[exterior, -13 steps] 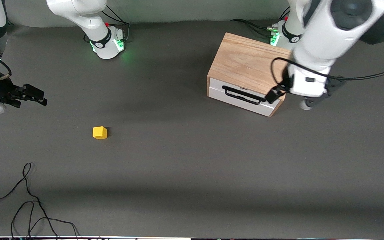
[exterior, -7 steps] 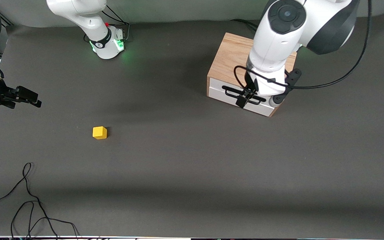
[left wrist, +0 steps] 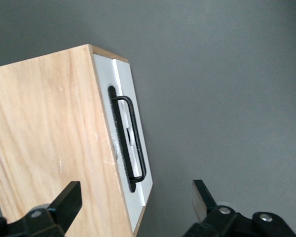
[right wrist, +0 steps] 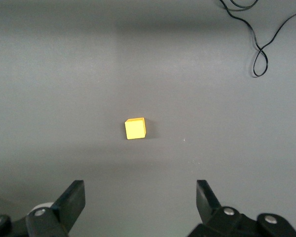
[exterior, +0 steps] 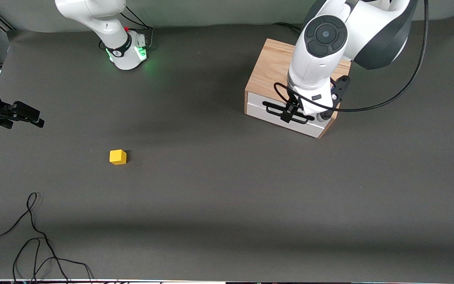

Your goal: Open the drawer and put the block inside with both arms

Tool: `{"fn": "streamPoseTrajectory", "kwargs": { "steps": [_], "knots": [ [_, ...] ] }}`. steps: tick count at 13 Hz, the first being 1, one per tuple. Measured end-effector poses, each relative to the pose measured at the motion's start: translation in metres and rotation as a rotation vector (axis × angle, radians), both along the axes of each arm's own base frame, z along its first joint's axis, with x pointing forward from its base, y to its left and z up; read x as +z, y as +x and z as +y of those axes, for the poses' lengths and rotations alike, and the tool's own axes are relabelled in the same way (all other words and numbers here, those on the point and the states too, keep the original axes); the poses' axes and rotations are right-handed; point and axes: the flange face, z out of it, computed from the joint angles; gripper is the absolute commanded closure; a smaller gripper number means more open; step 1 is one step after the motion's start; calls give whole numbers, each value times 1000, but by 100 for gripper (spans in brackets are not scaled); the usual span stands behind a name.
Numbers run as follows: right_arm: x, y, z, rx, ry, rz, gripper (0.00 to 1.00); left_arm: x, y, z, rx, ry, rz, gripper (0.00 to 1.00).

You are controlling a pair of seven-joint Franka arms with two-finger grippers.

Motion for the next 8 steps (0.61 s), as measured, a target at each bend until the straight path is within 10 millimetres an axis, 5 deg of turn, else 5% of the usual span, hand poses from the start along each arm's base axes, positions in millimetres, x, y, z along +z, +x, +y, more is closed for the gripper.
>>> {"fn": "streamPoseTrajectory", "kwargs": {
  "steps": [4,8],
  "knots": [
    [-10,5,-1,-3,-2,19,0,-28,-2,1,10,25,53,0],
    [-12,6,-1,-3,-2,22,0,-85,9,-5,17,44,85,0]
  ]
}}
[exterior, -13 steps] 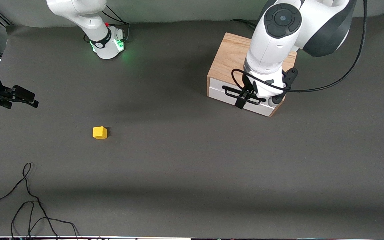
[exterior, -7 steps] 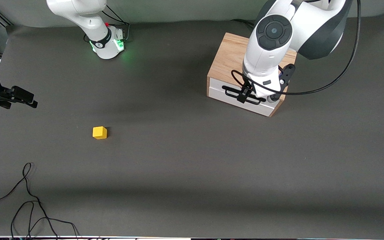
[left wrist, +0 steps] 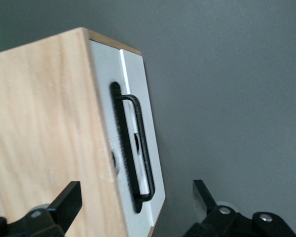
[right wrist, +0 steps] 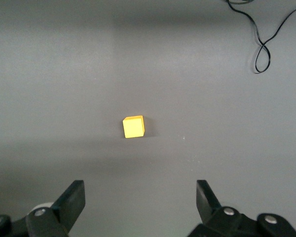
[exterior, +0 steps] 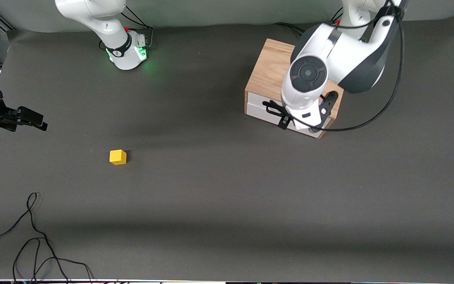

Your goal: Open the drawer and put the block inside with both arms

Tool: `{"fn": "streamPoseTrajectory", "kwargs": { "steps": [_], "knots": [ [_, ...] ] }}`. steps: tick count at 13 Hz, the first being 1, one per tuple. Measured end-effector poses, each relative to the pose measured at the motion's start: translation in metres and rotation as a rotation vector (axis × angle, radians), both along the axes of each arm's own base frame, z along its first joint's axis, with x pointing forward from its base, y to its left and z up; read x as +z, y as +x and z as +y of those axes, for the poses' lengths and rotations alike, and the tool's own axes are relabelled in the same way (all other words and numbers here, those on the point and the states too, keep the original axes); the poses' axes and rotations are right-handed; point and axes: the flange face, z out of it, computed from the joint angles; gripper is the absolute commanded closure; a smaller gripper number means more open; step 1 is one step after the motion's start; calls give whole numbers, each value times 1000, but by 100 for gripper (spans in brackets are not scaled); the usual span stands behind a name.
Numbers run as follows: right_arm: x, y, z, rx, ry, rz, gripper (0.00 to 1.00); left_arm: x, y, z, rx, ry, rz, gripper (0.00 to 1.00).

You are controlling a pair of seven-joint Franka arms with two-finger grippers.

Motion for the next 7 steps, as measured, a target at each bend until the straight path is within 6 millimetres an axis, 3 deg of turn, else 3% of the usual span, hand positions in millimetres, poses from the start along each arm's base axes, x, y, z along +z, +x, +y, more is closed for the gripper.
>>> {"fn": "streamPoseTrajectory", "kwargs": {
  "steps": [3,7],
  "knots": [
    [1,0,0,0,0,-2,0,-39,0,0,6,-9,-16,0],
    [2,0,0,0,0,-4,0,-60,-1,1,9,-10,-19,0]
  ]
}}
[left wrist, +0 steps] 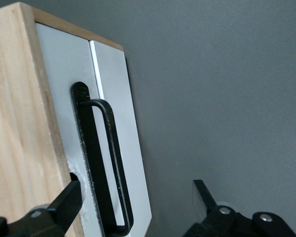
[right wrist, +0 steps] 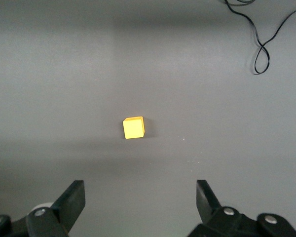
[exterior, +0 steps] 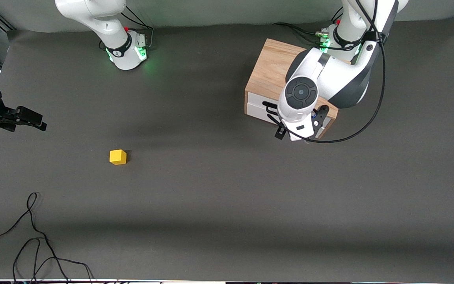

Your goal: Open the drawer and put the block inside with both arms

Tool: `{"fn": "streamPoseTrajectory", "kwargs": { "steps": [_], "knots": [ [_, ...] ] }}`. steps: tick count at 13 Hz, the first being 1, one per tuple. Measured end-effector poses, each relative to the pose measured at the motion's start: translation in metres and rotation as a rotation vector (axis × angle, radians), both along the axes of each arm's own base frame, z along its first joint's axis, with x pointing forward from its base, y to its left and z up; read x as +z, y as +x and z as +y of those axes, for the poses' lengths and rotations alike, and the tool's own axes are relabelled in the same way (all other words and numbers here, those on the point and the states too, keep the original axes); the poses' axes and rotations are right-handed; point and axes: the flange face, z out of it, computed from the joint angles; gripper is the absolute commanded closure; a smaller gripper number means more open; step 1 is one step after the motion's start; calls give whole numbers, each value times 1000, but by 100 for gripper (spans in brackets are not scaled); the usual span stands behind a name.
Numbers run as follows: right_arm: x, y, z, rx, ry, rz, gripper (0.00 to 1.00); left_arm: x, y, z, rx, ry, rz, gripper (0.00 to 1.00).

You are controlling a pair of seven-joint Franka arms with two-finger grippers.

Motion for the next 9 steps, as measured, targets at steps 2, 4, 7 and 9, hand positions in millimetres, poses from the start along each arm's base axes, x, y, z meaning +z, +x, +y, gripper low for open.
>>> {"fn": "streamPoseTrajectory", "kwargs": {
  "steps": [2,4,7,9],
  "knots": [
    [3,0,-2,-3,0,-6,0,-10,1,-1,1,4,6,0],
    [5,0,-3,-5,-1,-10,0,-22,2,-1,2,12,20,0],
    [4,1,-3,-5,-1,-8,0,-36,1,-3,5,23,35,0],
    [4,1,-3,-6,-1,-8,0,-45,0,-4,15,32,43,0]
  ]
}}
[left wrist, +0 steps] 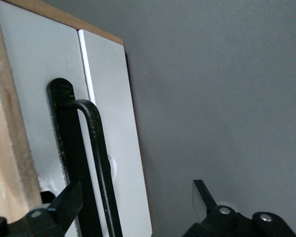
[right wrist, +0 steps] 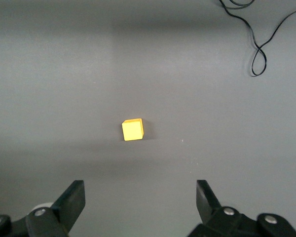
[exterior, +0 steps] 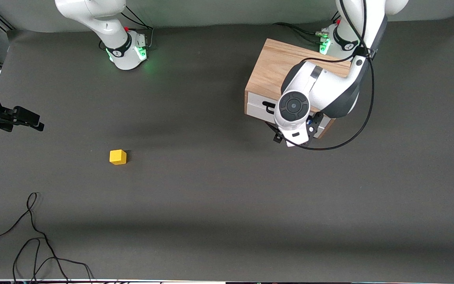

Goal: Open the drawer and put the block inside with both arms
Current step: 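Pull the drawer handle outward with the left gripper to open it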

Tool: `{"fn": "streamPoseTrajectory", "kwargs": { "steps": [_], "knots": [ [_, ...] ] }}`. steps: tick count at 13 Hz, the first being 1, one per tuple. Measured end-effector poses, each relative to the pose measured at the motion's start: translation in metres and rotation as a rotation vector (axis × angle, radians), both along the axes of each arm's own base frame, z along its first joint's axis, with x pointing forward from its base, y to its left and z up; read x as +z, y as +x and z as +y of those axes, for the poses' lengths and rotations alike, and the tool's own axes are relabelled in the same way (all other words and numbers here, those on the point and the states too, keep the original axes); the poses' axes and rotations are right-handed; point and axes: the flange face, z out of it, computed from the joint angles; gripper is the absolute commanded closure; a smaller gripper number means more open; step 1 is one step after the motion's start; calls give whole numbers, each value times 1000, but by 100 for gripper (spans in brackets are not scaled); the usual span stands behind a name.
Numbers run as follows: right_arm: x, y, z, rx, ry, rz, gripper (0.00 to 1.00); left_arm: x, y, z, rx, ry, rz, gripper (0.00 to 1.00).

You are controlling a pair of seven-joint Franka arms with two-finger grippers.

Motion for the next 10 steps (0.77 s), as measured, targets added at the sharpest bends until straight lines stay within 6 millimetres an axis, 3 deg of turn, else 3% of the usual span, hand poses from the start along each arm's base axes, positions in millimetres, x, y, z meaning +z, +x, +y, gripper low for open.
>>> {"fn": "streamPoseTrajectory", "kwargs": {
  "steps": [7,10],
  "knots": [
    [-1,0,-11,-21,-1,2,0,-22,-4,2,5,5,5,0],
    [7,0,-20,-35,-3,-15,0,-32,-8,0,1,7,7,0]
  ]
}}
